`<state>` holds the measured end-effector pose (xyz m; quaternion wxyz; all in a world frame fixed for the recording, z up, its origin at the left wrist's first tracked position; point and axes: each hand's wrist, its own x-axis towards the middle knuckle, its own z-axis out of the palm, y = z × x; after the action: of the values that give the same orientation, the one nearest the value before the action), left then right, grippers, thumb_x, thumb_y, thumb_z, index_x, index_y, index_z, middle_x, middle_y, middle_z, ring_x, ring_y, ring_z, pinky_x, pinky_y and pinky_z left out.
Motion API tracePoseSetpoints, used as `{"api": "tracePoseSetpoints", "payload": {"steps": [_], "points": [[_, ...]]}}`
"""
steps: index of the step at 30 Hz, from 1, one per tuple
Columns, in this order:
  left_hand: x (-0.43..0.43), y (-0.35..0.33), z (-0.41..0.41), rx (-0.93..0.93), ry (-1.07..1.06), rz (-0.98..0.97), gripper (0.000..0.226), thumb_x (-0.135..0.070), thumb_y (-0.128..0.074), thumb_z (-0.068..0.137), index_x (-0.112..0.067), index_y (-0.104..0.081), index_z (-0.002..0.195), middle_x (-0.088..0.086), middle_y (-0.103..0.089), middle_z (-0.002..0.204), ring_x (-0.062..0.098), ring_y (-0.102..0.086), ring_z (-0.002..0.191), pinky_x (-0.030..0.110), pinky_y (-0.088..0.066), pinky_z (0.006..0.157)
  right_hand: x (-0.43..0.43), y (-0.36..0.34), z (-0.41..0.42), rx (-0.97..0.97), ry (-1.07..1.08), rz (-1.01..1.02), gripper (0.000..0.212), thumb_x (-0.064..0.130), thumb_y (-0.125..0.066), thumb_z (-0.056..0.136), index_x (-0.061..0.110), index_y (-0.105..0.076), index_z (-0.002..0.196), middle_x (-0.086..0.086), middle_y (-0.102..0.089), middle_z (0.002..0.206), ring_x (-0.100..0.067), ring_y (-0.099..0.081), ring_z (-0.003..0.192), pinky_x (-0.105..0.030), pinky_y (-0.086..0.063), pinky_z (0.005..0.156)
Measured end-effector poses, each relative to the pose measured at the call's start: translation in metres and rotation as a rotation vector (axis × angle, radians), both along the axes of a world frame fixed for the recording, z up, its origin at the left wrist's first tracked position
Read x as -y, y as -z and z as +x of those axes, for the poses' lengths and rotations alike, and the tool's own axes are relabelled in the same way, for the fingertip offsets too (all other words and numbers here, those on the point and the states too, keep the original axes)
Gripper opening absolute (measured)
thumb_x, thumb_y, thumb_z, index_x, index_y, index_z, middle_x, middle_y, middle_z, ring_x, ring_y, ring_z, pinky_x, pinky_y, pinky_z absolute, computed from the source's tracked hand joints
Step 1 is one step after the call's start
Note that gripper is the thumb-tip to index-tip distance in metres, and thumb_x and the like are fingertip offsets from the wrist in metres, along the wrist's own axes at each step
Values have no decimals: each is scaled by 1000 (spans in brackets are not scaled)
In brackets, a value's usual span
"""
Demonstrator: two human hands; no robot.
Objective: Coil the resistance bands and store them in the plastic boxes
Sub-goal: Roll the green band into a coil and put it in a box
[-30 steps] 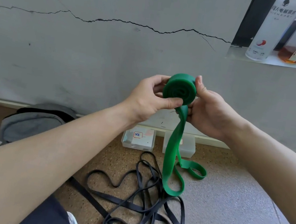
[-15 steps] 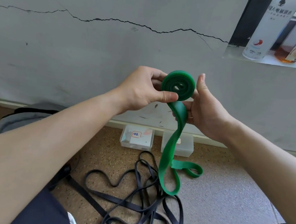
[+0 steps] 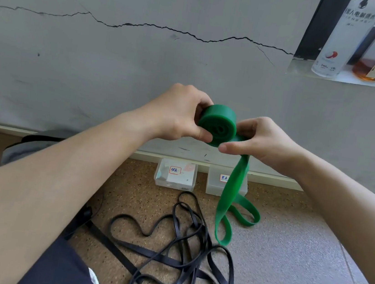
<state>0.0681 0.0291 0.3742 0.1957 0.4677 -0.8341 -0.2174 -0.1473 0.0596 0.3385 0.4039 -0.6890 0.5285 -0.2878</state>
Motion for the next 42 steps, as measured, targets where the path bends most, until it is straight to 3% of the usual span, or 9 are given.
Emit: {"api": "tracePoseSetpoints", "payload": {"steps": [4, 8, 17, 25, 28, 31, 33, 38, 42], "points": [[-4, -3, -8, 179, 77, -104, 44, -34, -91, 65, -21, -73, 103, -6, -71, 85, 16, -66, 83, 35, -53, 79, 2, 5, 3, 212, 48, 194, 69, 80, -63, 70, 14, -78, 86, -9, -75, 82, -13, -66, 74, -40, -49, 79], [-7, 0, -12, 219, 111, -164, 40, -35, -89, 66, -19, -71, 98, -4, -70, 85, 18, -65, 82, 40, -54, 76, 0, 10, 5, 283, 17, 201, 72, 67, -62, 77, 3, -71, 109, -30, -70, 109, -30, -66, 93, -55, -47, 99], [-16, 32, -21, -708, -53, 283, 46, -2, -85, 72, -10, -65, 113, 4, -75, 102, 16, -73, 96, 32, -59, 88, 2, 4, 9, 746, -37, 343, 58, 63, -39, 93, 21, -73, 115, -12, -69, 90, -19, -59, 75, -32, -46, 80], [-6, 11, -14, -566, 2, 234, 42, -4, -91, 63, -10, -71, 101, 4, -78, 93, 16, -76, 88, 29, -60, 80, 2, 5, 8, 562, 31, 288, 78, 77, -32, 78, 21, -65, 121, -8, -70, 68, -19, -65, 65, -36, -47, 75], [-2, 5, -7, -574, 1, 256, 40, -3, -89, 65, -11, -71, 100, 2, -78, 94, 15, -76, 88, 23, -58, 77, 1, 6, 2, 453, 2, 218, 95, 84, -35, 83, 4, -61, 127, -9, -65, 71, -17, -58, 62, -35, -46, 72], [3, 3, 3, -554, 7, 280, 44, -4, -88, 64, -10, -71, 104, 0, -78, 94, 13, -75, 89, 21, -57, 75, -5, 3, -3, 309, -74, 112, 59, 37, -82, 80, 0, -63, 121, -7, -69, 78, -14, -61, 70, -29, -50, 75], [2, 2, 7, -487, 25, 271, 47, -8, -90, 62, -10, -71, 106, 1, -79, 95, 12, -75, 90, 21, -56, 77, -5, -2, -4, 173, -70, 77, 41, 19, -88, 73, 10, -72, 110, -6, -72, 80, -15, -62, 74, -29, -49, 79], [1, -2, 6, -312, 68, 203, 48, -9, -93, 61, -10, -72, 104, 0, -78, 94, 12, -75, 88, 28, -59, 81, -1, -4, -6, 50, -53, 6, 13, 18, -87, 76, 27, -78, 75, 13, -47, 54, -7, -40, 54, -16, -31, 53], [0, -5, 1, -10, 60, 19, 52, -32, -97, 54, -19, -74, 99, -5, -76, 85, 12, -72, 81, 35, -57, 77, -2, -3, -3, 116, -71, 58, 28, 28, -87, 73, 12, -77, 94, 2, -74, 78, -15, -67, 72, -24, -50, 75]]}}
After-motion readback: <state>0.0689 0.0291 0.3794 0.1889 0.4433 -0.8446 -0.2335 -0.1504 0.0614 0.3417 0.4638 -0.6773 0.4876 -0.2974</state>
